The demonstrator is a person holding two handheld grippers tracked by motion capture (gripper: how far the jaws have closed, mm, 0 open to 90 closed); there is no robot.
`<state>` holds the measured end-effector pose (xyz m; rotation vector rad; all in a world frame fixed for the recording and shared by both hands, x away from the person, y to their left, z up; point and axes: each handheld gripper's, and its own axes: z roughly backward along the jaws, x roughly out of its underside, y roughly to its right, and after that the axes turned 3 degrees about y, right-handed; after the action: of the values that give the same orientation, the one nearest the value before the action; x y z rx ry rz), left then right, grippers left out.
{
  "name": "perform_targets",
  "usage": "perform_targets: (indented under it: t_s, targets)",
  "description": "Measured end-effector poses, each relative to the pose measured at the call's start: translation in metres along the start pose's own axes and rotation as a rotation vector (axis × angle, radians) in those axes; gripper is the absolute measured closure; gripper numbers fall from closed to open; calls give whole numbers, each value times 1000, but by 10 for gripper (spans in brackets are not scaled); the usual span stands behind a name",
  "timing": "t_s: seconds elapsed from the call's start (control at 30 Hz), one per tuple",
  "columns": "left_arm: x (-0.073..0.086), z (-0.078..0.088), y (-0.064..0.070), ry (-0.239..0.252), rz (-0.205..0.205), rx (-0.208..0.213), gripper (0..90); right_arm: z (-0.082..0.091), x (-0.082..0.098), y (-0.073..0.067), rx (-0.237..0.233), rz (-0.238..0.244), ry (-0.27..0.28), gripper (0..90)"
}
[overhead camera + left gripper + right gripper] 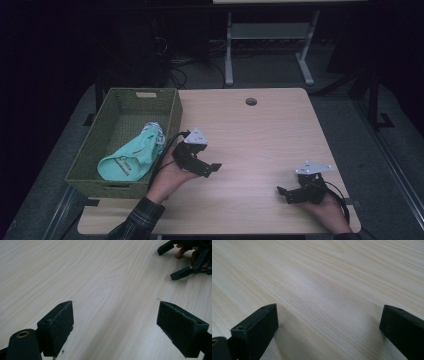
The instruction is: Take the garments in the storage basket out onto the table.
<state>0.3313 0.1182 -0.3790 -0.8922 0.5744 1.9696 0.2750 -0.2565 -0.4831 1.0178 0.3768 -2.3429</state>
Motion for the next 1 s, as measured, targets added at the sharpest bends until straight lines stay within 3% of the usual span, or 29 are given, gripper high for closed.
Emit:
perform_targets:
  t_s: [1.0]
  targets:
    - [-8, 34, -24, 43, 22, -46, 136, 0, 0, 0, 0, 1, 0, 14]
